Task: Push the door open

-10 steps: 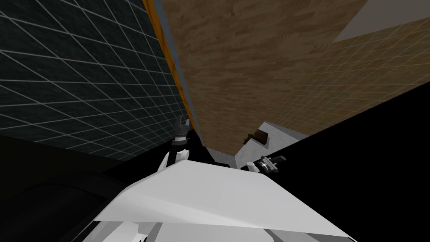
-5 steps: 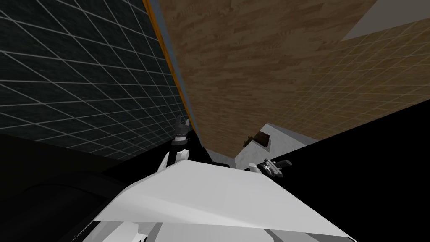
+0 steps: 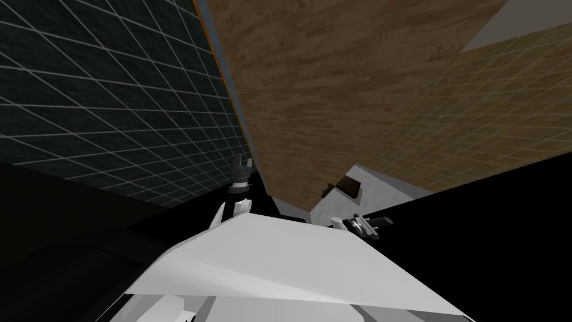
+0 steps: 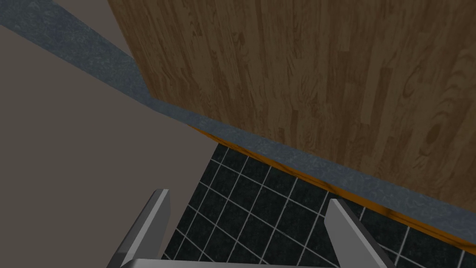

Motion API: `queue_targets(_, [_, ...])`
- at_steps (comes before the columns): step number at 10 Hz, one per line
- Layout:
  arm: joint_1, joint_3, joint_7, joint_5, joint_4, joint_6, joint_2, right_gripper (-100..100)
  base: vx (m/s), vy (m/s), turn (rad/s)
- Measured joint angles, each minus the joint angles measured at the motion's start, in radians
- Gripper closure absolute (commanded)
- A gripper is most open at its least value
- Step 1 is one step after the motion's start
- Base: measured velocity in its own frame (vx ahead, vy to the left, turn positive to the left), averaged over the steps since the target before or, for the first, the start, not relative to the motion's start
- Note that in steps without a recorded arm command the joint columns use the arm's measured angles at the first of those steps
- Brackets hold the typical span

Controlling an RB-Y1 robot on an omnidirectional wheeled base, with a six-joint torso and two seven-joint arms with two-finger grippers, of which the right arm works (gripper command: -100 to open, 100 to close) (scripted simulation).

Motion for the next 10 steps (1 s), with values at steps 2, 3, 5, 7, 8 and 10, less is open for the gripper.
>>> queue_targets(2, [-0.006, -0.005, 0.000, -0.002, -0.004, -0.015, -0.008, 100, 0.017, -0.092, 0.038])
queue_targets(3, [-0.002, -0.018, 0.009, -0.011, -0.023, -0.014, -0.002, 100, 0.017, -0.155, 0.112])
queue_targets(5, [-0.016, -0.039, 0.020, -0.025, -0.004, -0.038, -0.005, 100, -0.009, -0.143, 0.065])
queue_targets(7, [-0.013, -0.066, 0.045, -0.043, -0.044, -0.049, 0.016, 100, 0.010, -0.151, 0.072])
queue_targets(8, [-0.037, -0.074, 0.045, -0.047, 0.001, -0.073, -0.005, 100, 0.003, -0.110, 0.076])
queue_targets(10, [-0.056, -0.092, 0.040, -0.057, 0.039, -0.110, -0.025, 100, 0.000, -0.062, 0.028])
